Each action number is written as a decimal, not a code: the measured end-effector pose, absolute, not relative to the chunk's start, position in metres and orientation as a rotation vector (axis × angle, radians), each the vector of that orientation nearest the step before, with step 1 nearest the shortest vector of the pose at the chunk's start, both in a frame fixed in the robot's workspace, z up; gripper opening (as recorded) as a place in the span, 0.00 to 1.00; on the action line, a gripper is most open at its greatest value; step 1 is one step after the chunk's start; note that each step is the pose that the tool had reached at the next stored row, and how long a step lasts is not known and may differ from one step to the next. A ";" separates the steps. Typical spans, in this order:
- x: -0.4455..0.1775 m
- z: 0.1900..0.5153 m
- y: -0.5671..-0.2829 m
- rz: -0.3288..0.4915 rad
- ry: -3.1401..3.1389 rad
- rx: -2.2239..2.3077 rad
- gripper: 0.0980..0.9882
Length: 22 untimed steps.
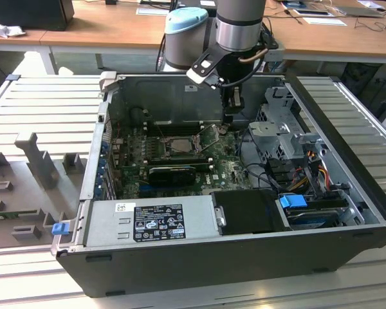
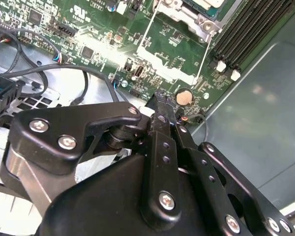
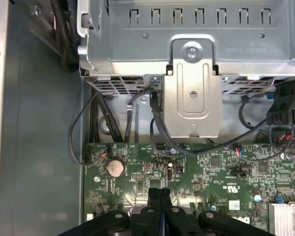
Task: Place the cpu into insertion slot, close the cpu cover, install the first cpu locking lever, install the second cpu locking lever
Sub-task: 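Close the cpu cover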
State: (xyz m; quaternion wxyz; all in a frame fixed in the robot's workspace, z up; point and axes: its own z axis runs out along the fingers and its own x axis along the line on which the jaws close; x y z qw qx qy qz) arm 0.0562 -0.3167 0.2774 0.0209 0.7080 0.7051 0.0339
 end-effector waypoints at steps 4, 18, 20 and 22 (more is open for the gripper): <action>0.057 0.274 -0.317 0.105 2.186 2.195 0.01; 0.057 0.266 -0.317 0.103 2.185 2.195 0.01; 0.057 0.264 -0.317 0.103 2.185 2.195 0.01; 0.058 0.259 -0.317 0.102 2.186 2.195 0.01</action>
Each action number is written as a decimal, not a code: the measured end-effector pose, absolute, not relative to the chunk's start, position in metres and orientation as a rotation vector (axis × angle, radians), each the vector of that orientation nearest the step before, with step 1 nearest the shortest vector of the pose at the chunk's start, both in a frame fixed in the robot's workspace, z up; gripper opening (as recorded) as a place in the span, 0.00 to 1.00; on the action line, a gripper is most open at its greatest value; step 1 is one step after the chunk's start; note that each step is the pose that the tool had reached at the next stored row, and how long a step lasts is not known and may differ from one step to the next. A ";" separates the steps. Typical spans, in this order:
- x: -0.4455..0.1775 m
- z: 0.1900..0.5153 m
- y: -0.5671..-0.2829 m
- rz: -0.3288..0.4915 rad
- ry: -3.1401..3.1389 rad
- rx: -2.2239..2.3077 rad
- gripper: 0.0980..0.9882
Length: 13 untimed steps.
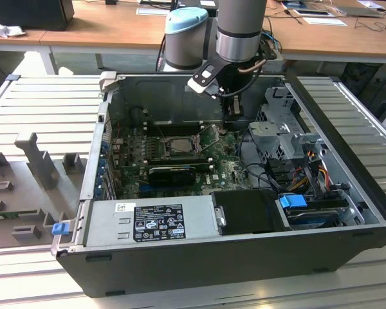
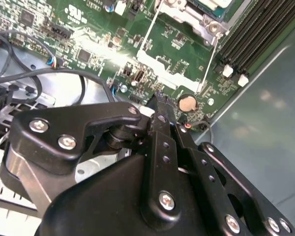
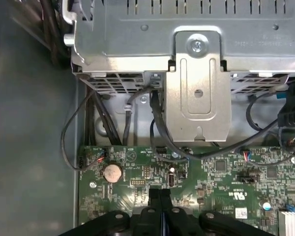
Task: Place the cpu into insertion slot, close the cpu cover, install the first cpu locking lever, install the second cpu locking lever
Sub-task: 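Close the cpu cover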
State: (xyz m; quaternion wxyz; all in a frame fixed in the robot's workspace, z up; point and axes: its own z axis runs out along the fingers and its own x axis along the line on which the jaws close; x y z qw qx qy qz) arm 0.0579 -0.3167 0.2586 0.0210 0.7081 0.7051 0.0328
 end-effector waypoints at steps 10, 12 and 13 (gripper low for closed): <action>0.058 0.246 -0.317 0.040 2.215 2.226 0.01; 0.055 0.246 -0.317 0.040 2.215 2.225 0.01; 0.052 0.246 -0.317 0.040 2.215 2.225 0.01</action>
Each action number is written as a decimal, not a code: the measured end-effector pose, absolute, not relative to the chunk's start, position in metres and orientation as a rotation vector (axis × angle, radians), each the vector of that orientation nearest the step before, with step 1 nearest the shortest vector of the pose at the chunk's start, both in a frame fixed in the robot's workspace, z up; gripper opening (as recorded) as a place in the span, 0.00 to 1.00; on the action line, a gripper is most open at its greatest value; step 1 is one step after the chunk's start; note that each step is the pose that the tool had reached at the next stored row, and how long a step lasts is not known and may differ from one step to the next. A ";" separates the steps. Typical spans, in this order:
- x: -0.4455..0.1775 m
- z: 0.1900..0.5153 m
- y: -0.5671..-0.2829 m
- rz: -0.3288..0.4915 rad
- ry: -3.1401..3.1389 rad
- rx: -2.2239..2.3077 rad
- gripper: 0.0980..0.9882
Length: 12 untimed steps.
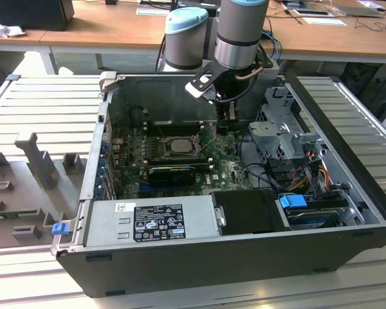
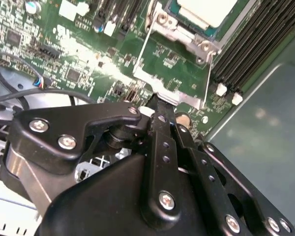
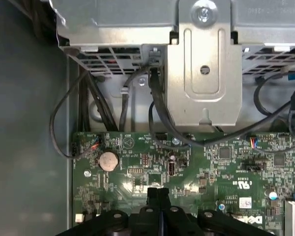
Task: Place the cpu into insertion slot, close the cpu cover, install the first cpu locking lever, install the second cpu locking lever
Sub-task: 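Close the cpu cover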
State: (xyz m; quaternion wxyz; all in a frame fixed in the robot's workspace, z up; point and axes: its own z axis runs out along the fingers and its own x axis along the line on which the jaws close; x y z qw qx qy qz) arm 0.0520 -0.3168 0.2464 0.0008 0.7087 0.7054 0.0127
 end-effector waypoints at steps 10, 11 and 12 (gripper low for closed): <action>0.046 0.246 -0.317 0.040 2.215 2.225 0.01; 0.045 0.246 -0.317 0.040 2.215 2.225 0.01; 0.044 0.246 -0.317 0.040 2.215 2.225 0.01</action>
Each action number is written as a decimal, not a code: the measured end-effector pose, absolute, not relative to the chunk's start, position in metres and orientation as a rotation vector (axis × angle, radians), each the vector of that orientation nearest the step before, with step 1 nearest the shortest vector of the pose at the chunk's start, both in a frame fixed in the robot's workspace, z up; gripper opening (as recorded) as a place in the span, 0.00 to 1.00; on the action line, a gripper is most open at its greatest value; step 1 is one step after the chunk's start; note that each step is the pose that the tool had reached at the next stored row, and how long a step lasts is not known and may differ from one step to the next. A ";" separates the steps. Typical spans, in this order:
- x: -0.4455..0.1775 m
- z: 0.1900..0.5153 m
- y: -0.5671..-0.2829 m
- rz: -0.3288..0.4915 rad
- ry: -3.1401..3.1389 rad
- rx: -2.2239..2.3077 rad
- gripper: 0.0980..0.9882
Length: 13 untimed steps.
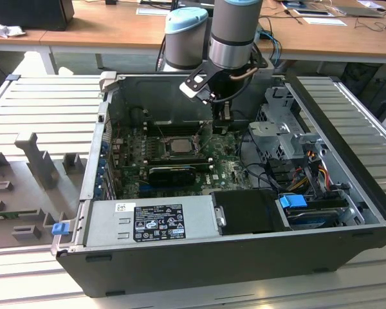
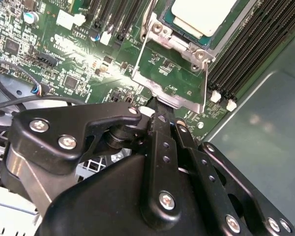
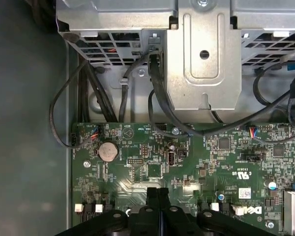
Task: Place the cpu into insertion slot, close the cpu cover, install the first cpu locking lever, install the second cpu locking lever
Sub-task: 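Close the cpu cover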
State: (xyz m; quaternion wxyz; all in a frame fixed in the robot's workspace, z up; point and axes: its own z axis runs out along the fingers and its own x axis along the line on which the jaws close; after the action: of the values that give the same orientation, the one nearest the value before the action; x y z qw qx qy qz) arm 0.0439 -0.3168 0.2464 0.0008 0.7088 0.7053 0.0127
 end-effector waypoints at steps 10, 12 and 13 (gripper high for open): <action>0.027 0.246 -0.317 0.040 2.215 2.225 0.01; 0.023 0.246 -0.317 0.040 2.215 2.225 0.01; 0.020 0.246 -0.317 0.040 2.215 2.225 0.01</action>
State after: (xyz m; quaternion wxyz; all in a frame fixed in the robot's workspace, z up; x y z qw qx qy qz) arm 0.0203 -0.3168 0.2464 0.0008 0.7087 0.7054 0.0127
